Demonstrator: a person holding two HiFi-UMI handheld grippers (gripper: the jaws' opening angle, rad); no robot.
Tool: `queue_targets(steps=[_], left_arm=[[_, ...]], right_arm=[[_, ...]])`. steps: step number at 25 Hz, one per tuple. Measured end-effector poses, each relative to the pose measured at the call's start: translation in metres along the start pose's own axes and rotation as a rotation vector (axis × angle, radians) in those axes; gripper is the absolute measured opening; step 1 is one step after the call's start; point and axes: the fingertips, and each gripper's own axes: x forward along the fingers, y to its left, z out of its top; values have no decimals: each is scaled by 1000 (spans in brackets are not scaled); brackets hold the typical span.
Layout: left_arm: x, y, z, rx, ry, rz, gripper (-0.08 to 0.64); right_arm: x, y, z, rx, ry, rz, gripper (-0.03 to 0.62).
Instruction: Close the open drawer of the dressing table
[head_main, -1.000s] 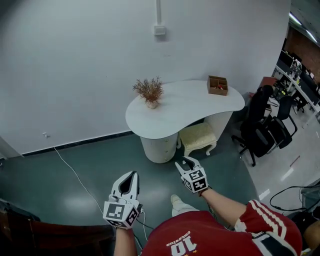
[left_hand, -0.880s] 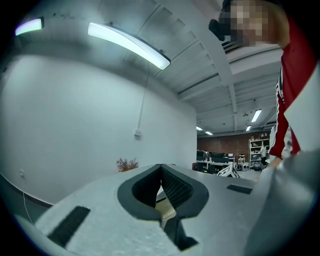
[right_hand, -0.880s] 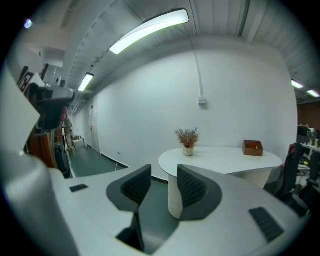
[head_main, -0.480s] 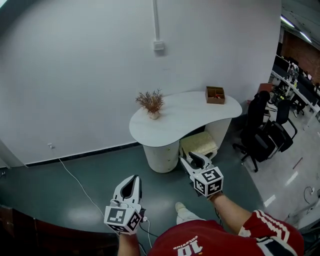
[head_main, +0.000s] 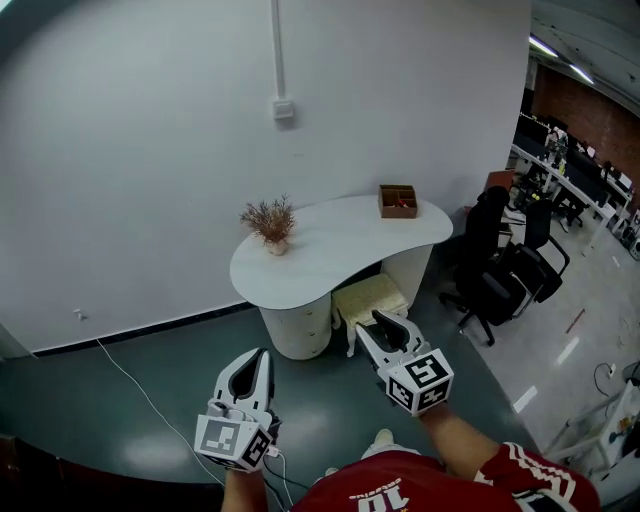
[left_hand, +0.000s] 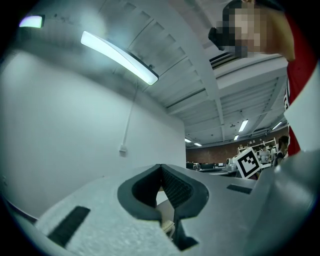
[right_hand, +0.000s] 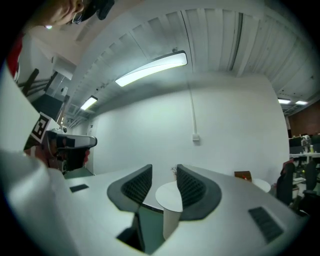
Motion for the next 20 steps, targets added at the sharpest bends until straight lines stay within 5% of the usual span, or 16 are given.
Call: queue_targets(steps=[20], left_arm=[[44, -45, 0, -2, 31, 26, 5]], right_arm=[[-48, -68, 39, 27, -85, 93, 60]])
